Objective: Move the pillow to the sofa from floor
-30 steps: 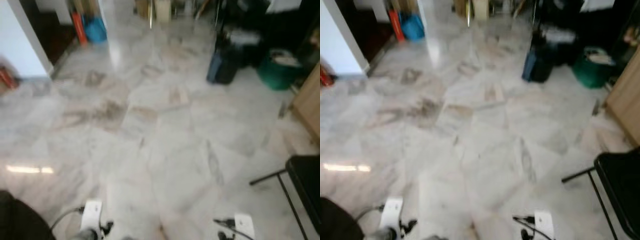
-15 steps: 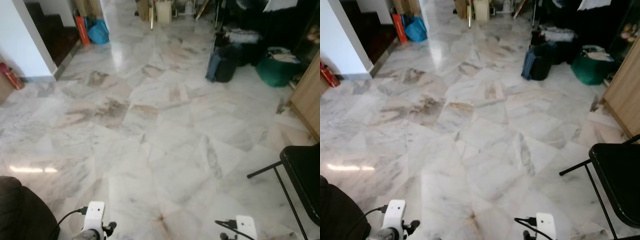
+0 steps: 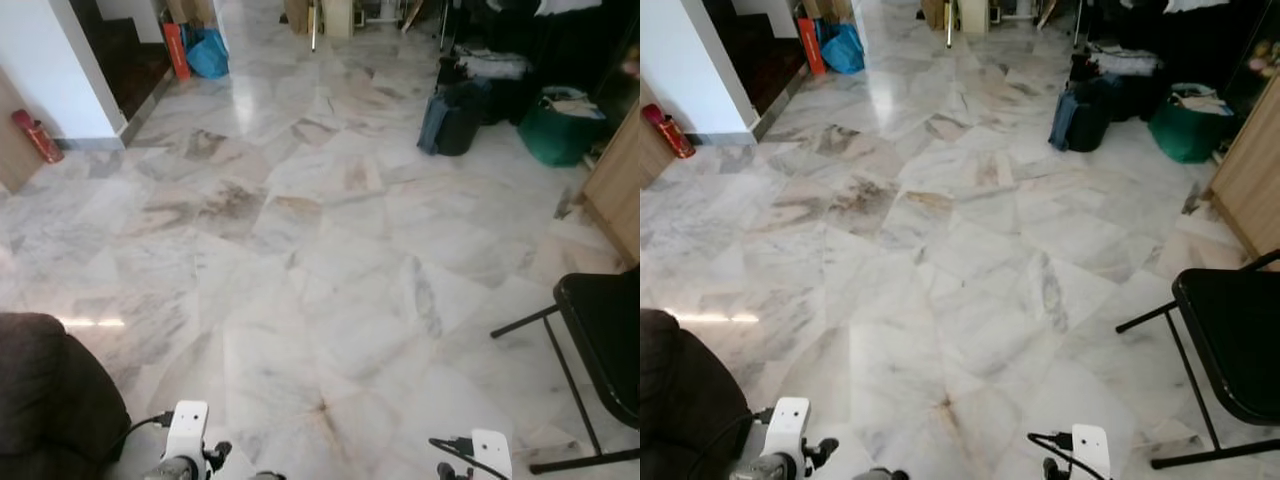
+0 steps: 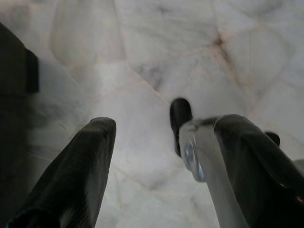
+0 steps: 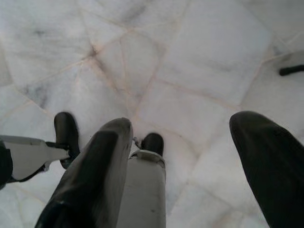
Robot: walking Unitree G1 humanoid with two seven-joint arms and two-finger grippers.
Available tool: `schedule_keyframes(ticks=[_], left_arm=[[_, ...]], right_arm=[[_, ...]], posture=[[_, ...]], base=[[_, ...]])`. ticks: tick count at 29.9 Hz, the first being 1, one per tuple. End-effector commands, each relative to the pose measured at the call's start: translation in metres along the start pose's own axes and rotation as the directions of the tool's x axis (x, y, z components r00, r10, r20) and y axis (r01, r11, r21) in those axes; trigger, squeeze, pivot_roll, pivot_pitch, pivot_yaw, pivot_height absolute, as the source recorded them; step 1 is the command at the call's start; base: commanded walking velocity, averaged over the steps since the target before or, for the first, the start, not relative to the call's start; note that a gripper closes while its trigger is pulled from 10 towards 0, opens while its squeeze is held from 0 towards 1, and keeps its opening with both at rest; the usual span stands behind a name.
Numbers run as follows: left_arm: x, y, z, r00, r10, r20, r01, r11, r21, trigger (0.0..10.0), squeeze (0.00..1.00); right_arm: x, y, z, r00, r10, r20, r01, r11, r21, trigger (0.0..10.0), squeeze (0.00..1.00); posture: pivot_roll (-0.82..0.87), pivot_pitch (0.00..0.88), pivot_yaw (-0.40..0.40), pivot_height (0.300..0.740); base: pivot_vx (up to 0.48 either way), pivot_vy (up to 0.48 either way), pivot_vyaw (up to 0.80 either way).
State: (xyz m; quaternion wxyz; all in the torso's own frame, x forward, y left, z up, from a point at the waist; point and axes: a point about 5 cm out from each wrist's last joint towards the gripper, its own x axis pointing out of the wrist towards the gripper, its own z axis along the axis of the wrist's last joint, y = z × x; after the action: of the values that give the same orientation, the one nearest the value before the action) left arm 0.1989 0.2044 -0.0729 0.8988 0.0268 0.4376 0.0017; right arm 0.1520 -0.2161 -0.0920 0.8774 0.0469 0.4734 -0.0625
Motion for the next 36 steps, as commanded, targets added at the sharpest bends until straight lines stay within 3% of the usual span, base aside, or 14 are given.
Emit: schedule_keyframes(ticks=[1, 22, 36], left_arm=[[-0.0006, 0.0055, -0.0002, 1.000, 0.014, -0.007, -0.014, 1.000, -0.002, 10.0, 0.00], [-0.0006, 0.0056, -0.0004, 1.000, 0.016, -0.008, -0.016, 1.000, -0.006, 10.0, 0.00], [-0.0006, 0.0063, -0.0010, 1.000, 0.020, -0.019, -0.020, 1.000, 0.010, 10.0, 0.00]], right_arm=[[-0.0004, 0.0027, -0.0042, 1.000, 0.007, -0.008, -0.007, 1.000, 0.010, 10.0, 0.00], [-0.0004, 0.0026, -0.0041, 1.000, 0.010, -0.012, -0.010, 1.000, -0.004, 10.0, 0.00], [-0.0003, 0.0028, -0.0045, 1.000, 0.014, -0.021, -0.015, 1.000, -0.022, 10.0, 0.00]], posture=[[0.07, 0.054, 0.004, 0.740], [0.07, 0.054, 0.002, 0.740], [0.07, 0.050, 0.003, 0.740]], base=[[-0.251, 0.000, 0.00], [-0.251, 0.000, 0.00], [0.000, 0.000, 0.00]])
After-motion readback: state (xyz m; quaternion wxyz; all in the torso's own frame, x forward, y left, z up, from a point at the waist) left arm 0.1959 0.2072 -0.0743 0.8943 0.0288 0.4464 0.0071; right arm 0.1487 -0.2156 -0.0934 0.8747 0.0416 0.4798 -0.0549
